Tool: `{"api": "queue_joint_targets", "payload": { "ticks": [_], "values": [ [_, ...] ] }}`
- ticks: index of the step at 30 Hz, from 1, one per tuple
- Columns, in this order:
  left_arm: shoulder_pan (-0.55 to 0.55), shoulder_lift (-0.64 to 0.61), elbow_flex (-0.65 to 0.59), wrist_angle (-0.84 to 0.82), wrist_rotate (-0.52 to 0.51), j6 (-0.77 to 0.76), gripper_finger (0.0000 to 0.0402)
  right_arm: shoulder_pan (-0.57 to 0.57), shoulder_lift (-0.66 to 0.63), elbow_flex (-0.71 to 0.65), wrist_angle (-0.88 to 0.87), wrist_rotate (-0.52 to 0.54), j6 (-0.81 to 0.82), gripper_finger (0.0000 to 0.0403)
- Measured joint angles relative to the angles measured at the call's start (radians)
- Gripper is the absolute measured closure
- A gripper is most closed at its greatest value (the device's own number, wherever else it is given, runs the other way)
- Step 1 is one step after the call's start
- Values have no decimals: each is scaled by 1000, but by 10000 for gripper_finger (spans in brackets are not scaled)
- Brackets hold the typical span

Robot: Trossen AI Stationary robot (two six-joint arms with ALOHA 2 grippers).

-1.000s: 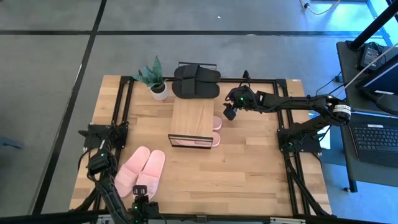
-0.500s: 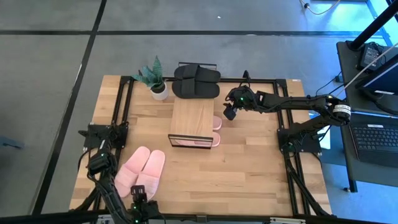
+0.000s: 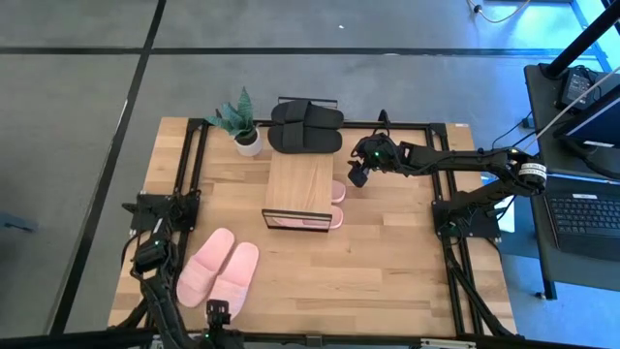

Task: Pick and place slides into the shelf
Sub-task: Put the pink slide under the shelf

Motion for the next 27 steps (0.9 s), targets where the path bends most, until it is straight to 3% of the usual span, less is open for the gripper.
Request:
{"api": "queue_joint_targets", "payload": {
  "ticks": [13, 27],
  "values": [
    [12, 0, -155, -2, 10, 18, 206, 0, 0, 0, 14, 0, -1, 178],
    [19, -1, -240, -3, -6, -12, 206, 0, 0, 0, 14, 0, -4, 178]
  ]
}}
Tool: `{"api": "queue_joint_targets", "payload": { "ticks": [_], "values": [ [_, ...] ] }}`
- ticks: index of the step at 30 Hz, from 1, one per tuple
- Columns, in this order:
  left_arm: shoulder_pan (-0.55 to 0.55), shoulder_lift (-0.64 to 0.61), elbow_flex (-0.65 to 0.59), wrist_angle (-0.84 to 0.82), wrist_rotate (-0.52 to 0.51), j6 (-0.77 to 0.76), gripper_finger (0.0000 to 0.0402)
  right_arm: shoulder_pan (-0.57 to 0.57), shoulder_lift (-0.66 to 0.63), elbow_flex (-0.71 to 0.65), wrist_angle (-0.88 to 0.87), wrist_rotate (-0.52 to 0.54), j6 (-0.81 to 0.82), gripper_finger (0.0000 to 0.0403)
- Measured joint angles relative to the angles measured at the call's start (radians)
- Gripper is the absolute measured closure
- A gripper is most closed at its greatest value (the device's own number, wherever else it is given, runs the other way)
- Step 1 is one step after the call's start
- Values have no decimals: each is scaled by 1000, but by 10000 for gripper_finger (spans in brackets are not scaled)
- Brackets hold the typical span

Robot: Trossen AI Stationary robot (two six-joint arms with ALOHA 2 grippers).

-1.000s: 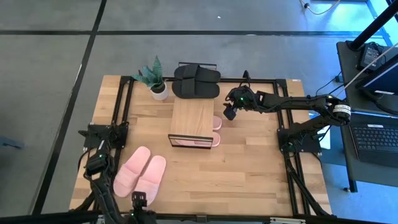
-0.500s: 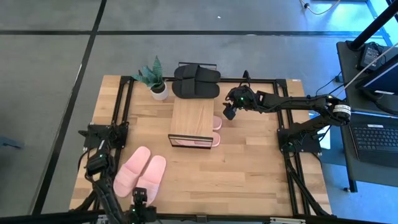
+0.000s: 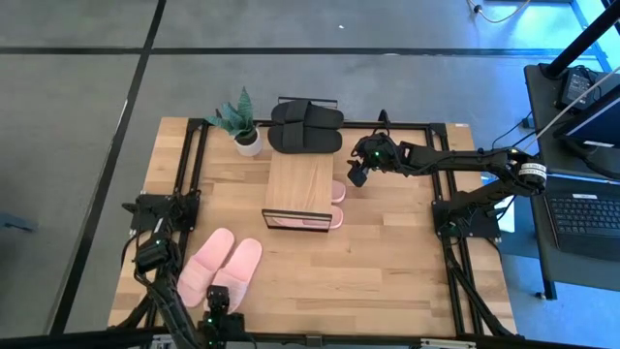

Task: Pick and place slides into the shelf
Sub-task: Put the pink slide under the shelf

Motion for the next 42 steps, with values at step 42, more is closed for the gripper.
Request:
{"api": "queue_joint_targets", "payload": {
  "ticks": [42],
  "values": [
    [13, -14, -7, 1, -102, 67, 206, 0, 0, 0, 8, 0, 5, 178]
  ]
}}
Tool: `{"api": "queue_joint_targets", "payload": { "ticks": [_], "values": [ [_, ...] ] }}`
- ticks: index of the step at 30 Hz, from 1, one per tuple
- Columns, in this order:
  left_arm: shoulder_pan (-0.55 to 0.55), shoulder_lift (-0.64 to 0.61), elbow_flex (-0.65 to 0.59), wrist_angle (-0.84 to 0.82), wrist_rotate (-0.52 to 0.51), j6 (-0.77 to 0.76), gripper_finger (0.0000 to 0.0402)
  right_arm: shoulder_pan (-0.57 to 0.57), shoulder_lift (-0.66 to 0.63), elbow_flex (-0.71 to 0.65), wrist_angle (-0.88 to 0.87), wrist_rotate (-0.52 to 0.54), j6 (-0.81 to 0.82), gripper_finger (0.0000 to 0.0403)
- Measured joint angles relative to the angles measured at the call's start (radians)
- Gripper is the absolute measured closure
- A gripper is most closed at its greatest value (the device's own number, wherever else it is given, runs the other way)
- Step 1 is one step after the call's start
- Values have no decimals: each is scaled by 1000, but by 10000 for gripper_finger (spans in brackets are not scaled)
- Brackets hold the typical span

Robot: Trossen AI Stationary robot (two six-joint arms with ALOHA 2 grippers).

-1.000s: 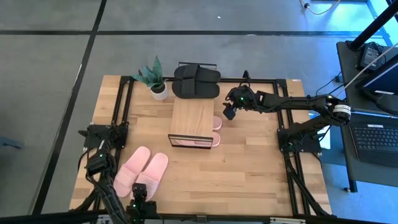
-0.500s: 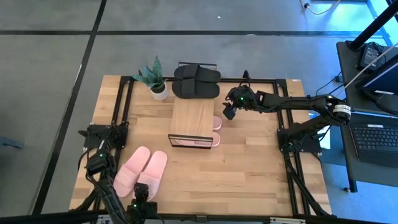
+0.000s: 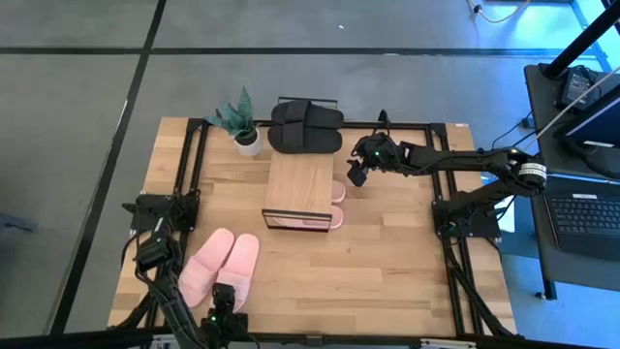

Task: Pick and place slides into the shelf
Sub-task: Put the pink slide under the shelf

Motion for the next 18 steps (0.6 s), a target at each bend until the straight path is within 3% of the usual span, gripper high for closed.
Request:
{"api": "queue_joint_targets", "payload": {
  "ticks": [12, 18],
  "values": [
    [45, -2, -70, -2, -7, 88, 206, 0, 0, 0, 0, 0, -4, 178],
    [45, -60, -119, 0, -10, 35, 206, 0, 0, 0, 0, 0, -10, 178]
  ]
}}
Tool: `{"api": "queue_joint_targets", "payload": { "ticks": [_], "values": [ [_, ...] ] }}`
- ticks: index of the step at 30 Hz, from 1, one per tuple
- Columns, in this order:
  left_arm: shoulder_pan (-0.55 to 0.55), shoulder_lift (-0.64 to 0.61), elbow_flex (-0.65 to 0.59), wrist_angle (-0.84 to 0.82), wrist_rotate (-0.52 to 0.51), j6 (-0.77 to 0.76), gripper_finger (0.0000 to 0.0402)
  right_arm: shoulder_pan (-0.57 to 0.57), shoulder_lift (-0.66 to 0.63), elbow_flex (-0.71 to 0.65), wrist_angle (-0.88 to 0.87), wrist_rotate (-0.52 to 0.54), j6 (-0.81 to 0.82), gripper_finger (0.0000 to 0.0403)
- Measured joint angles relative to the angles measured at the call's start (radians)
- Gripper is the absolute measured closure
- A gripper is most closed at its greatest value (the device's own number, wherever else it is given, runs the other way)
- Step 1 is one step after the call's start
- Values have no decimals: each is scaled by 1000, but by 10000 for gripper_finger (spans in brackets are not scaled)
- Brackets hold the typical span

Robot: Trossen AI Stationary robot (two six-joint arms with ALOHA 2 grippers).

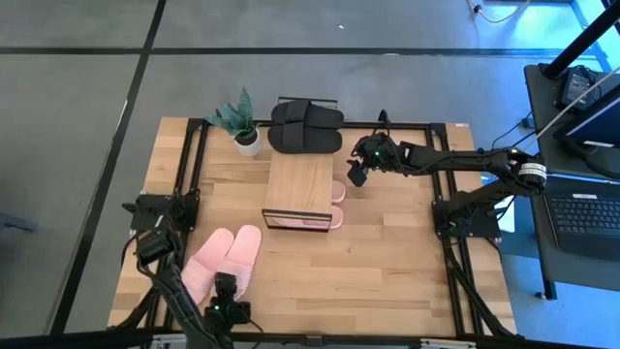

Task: Pick and place slides into the shelf
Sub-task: Put the pink slide under the shelf

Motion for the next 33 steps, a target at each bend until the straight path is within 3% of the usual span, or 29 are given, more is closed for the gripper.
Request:
{"api": "queue_joint_targets", "payload": {
  "ticks": [12, 22, 33],
  "values": [
    [4, -42, -100, 0, -27, -29, 206, 0, 0, 0, 0, 0, -2, 178],
    [19, -42, -112, 0, -28, 102, 206, 0, 0, 0, 0, 0, -18, 178],
    [19, -41, -112, 9, -35, 100, 206, 0, 0, 0, 0, 0, -20, 178]
  ]
}}
